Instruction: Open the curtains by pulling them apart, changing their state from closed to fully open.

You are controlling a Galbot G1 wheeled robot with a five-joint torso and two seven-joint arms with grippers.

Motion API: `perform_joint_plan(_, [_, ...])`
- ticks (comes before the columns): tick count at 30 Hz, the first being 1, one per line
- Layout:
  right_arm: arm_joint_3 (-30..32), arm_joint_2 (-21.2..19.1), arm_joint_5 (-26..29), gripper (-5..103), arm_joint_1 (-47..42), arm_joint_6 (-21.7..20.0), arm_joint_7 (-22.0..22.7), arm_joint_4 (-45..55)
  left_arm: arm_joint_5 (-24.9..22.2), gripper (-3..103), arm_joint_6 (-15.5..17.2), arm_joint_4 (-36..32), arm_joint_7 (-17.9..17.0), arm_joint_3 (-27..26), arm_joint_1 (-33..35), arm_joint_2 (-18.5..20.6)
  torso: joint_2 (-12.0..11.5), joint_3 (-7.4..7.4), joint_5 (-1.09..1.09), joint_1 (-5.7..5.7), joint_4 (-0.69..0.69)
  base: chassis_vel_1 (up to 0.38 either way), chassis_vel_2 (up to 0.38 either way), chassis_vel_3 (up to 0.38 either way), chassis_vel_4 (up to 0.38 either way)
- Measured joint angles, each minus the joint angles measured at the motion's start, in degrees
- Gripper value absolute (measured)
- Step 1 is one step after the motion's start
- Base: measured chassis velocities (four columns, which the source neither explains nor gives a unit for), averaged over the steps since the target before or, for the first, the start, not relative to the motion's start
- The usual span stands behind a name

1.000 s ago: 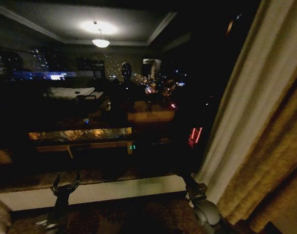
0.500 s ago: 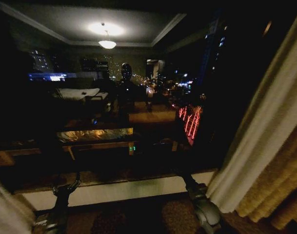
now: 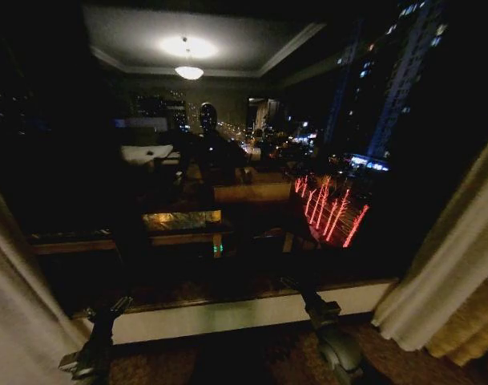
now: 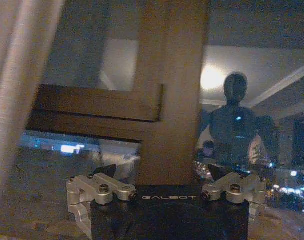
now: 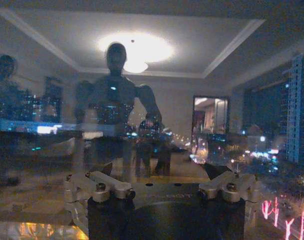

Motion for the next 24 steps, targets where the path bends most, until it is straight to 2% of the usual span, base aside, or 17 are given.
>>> perform_joint_plan(18, [0.00,0.00,0.00,100,0.00,0.00,0.00,0.00,0.00,100,0.00,0.00,0.00,0.00,0.00,0.00,0.00,0.00,0.01,0.00,0.00,0.349,0.350,-0.349,-0.352])
perform_joint_plan(24, [-0.01,0.01,0.00,100,0.00,0.00,-0.01,0.00,0.00,100,0.00,0.00,-0.01,-0.02,0.00,0.01,0.00,0.00,-0.03,0.00,0.02,0.230,0.221,-0.227,-0.234])
